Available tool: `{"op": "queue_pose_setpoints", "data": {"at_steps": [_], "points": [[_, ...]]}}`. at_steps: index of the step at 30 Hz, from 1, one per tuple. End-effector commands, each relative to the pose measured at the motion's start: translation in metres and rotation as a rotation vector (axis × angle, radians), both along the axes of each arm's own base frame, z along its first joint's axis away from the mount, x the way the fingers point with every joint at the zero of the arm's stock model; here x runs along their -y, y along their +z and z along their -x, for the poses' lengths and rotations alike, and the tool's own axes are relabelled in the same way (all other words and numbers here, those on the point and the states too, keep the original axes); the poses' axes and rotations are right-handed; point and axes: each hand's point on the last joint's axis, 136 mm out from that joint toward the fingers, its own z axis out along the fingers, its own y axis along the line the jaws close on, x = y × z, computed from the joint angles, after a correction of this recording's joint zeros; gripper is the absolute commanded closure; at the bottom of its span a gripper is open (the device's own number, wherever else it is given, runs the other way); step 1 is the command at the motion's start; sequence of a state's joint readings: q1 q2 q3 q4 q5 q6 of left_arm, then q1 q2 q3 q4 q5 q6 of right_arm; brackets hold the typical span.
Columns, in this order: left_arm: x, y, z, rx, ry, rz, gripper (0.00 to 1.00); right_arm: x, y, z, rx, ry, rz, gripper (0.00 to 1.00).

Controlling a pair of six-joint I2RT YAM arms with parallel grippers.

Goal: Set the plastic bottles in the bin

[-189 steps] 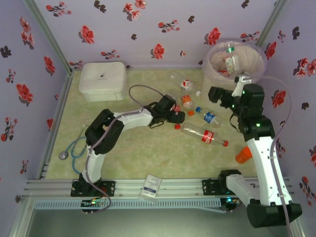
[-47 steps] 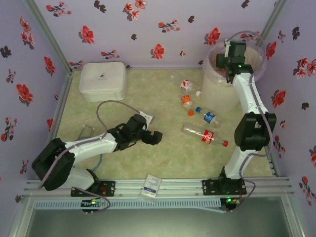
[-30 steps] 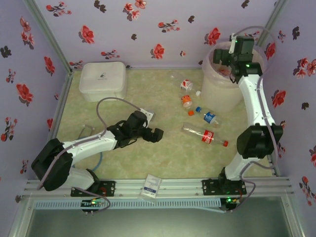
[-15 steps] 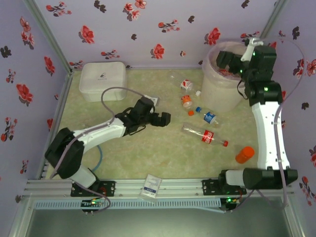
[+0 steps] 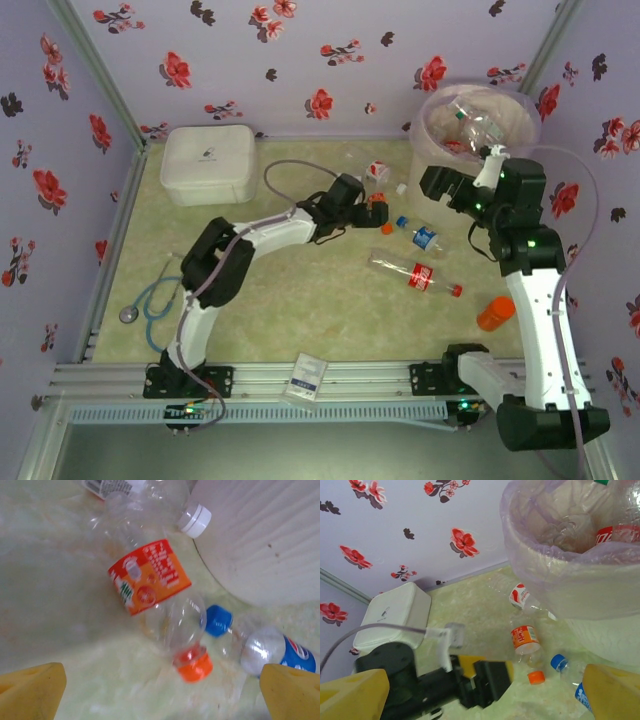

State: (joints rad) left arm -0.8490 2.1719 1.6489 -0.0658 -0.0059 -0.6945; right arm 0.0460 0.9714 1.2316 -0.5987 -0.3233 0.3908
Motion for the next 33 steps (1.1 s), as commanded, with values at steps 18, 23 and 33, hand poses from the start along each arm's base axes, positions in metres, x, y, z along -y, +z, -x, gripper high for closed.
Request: {"op": "queue_pose_setpoints", "data": {"at_steps": [18,23,33], "points": [[0.017,-0.069,-0.021,-0.13,0.043,-0.051,0.39,-0.023,-0.005,0.012,0.035,0.127,-0.068,0.01],[-0.012,-0.049,-0.014,-0.09,0.05,-0.045,0.56,-0.027,-0.026,0.012,-0.036,0.133,-0.115,0.01],[-0.088,0.019,0.07,0.066,-0.074,0.043,0.59,-0.074,-0.056,0.007,-0.156,0.237,-0.238,0.13]]}}
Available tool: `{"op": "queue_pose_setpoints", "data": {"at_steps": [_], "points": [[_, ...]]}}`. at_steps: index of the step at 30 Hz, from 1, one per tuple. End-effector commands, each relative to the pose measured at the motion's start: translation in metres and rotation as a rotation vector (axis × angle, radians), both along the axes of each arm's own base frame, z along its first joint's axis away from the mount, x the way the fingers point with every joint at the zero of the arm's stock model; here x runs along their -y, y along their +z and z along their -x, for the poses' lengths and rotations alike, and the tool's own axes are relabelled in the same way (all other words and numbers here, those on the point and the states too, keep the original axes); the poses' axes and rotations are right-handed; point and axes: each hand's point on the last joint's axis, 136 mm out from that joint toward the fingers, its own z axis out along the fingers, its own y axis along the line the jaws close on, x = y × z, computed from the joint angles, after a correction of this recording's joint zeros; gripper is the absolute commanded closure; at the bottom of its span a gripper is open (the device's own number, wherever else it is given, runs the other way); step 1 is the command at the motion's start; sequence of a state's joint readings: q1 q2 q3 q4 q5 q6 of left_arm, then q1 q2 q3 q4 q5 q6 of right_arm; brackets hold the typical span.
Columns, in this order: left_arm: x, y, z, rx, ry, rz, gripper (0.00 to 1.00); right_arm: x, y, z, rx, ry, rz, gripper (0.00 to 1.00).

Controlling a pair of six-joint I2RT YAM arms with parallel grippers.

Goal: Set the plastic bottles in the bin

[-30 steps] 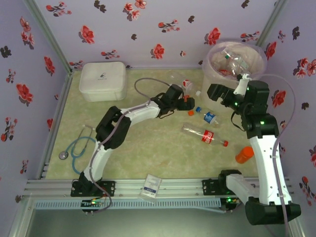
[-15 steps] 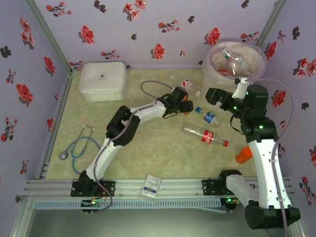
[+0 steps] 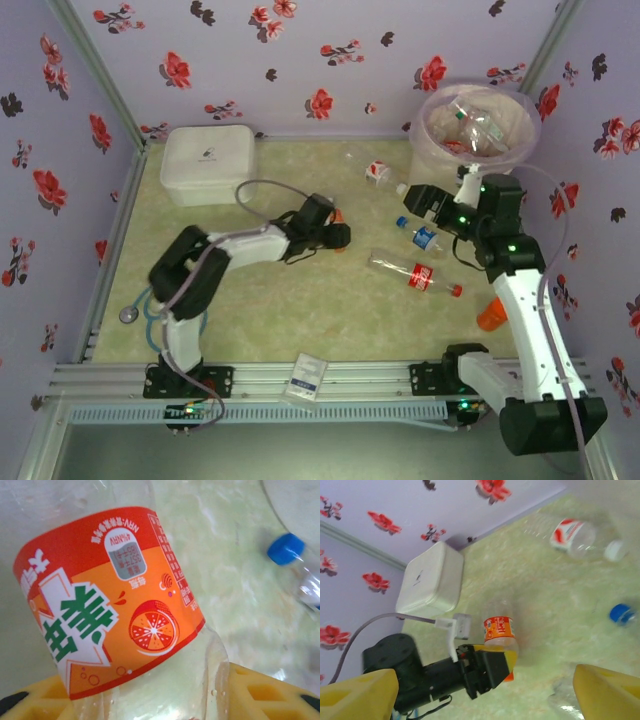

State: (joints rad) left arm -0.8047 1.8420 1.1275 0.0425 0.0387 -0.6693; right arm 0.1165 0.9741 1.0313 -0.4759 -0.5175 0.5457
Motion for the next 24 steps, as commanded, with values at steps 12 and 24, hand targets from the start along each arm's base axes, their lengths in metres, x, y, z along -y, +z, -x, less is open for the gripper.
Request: {"op": "queue_pose_setpoints", "data": {"at_steps": [12,24], "points": [[-0.002,0.098,0.087,0.285,-0.313,0.245,0.61,-0.139,-0.04,-0.029,-0.086,0.337,-0.132,0.27],[0.002,0.127,0.101,0.377,-0.372,0.324,0.61,-0.148,-0.074,-0.031,-0.183,0.345,-0.113,0.13]]}}
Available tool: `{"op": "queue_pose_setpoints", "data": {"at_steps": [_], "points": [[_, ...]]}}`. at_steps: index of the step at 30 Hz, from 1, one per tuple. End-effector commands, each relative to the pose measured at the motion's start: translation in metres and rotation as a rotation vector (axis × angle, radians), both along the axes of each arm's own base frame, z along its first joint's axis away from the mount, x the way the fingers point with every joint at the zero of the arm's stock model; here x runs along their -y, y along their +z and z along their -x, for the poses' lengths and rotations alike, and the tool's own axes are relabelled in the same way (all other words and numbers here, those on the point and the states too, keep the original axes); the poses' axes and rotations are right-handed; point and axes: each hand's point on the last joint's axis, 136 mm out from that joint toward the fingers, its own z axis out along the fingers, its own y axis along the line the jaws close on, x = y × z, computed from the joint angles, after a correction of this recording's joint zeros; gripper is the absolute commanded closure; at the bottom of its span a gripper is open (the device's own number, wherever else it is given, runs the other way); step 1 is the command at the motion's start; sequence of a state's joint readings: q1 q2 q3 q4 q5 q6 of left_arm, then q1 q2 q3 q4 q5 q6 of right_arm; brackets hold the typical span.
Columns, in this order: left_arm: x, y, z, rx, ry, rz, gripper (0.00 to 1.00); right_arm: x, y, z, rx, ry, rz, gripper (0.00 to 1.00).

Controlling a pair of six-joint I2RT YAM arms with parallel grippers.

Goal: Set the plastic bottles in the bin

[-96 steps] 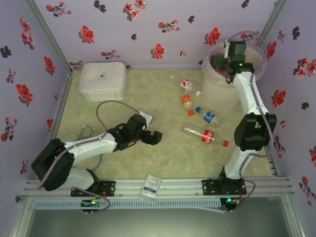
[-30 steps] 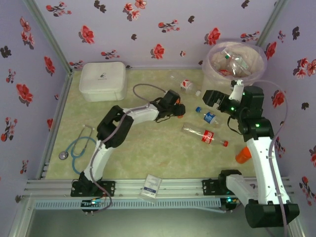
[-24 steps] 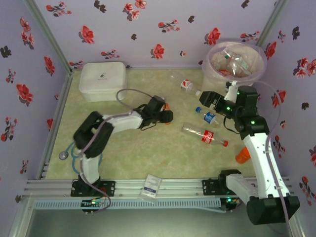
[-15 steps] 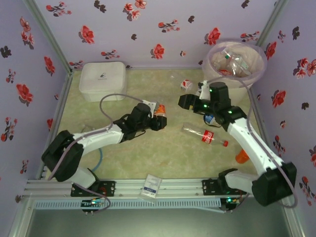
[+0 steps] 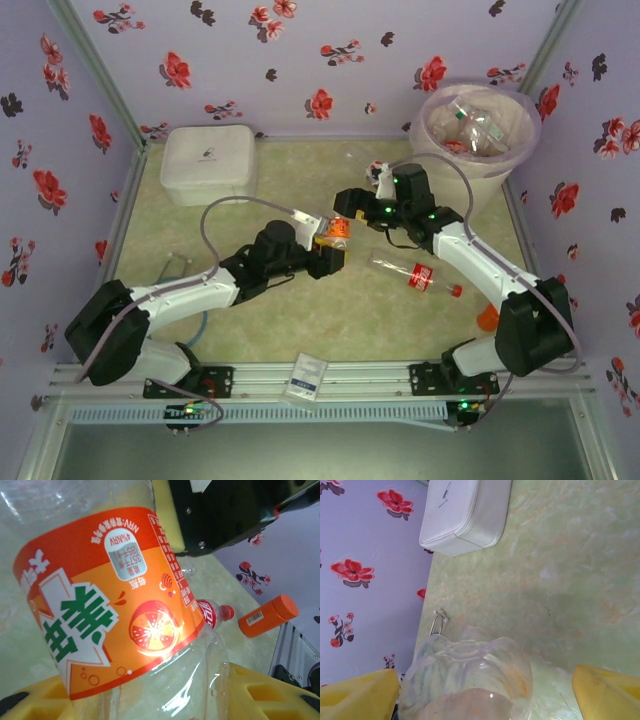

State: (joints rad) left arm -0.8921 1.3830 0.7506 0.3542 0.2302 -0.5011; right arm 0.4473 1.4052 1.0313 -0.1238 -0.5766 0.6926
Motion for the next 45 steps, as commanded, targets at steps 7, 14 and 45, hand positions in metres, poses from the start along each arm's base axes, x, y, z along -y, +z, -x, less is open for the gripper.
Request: {"op": "queue_pose_setpoints", "data": {"at_steps": [7,14,45], "points": [[0.006,0.018,0.001,0.06,-0.027,0.042,0.61,-0.015,0.011,0.005,0.016,0.054,-0.063,0.3],[0.001,0.02,-0.004,0.062,0.015,0.043,0.44,-0.01,0.019,0.004,0.055,0.04,-0.034,0.49],[-0.099,0.055,0.005,0.139,0.306,0.013,0.0,0.315,0.258,-0.099,1.047,-1.058,1.099,1.0]]}}
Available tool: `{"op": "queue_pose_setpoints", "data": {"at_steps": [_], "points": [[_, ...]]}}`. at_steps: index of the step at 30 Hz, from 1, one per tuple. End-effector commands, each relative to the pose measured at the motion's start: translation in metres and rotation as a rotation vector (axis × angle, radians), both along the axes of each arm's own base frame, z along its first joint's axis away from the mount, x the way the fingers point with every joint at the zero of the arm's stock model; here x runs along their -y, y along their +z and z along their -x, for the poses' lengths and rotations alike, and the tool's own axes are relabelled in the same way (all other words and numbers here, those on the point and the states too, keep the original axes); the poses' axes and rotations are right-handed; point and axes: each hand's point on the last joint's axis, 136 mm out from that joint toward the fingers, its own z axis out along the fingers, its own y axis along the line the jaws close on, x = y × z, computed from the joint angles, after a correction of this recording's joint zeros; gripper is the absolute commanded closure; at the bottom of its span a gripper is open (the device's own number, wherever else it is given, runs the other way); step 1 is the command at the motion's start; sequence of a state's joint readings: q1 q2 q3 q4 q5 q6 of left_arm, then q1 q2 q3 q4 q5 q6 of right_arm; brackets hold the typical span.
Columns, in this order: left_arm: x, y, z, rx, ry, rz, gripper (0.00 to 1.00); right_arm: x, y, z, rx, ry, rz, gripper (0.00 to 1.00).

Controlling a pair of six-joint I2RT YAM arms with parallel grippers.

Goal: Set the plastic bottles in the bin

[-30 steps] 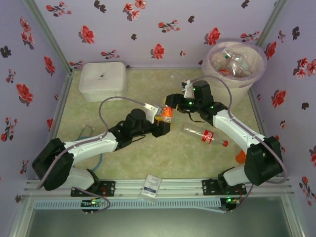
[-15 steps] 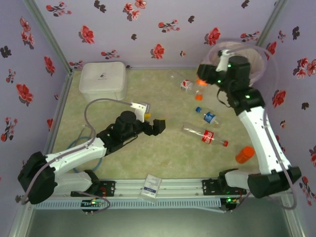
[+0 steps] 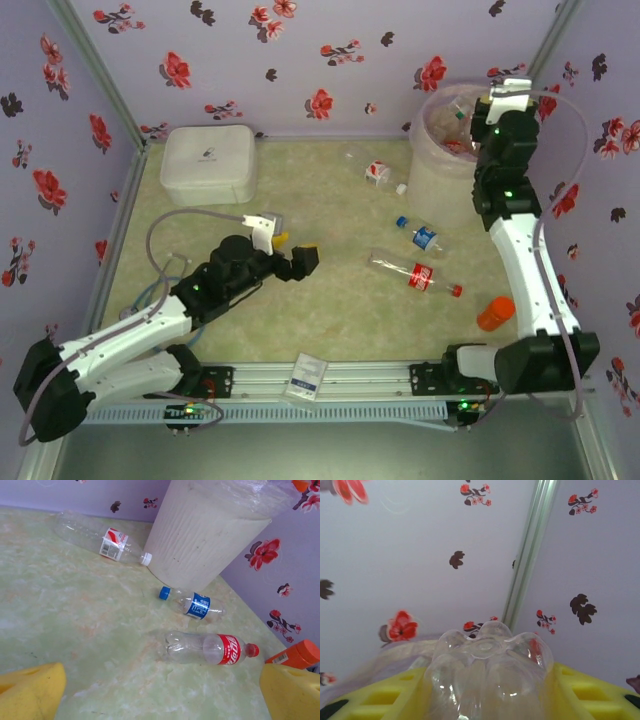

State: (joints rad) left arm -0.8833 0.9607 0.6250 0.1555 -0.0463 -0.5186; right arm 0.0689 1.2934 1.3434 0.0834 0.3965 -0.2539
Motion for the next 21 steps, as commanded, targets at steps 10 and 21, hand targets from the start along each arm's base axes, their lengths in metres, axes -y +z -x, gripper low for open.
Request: {"op": "queue_pose_setpoints", "data": {"at_steps": [10,21], "points": [[-0.027,0.015,0.002,0.037,0.069,-0.03,0.0,0.022,-0.009,-0.023,0.119,-0.08,0.003,1.0],[-0.011,-0.003,-0.013,0.001,0.067,-0.062,0.0,0.032,-0.073,-0.019,0.071,-0.118,0.021,0.98]]}}
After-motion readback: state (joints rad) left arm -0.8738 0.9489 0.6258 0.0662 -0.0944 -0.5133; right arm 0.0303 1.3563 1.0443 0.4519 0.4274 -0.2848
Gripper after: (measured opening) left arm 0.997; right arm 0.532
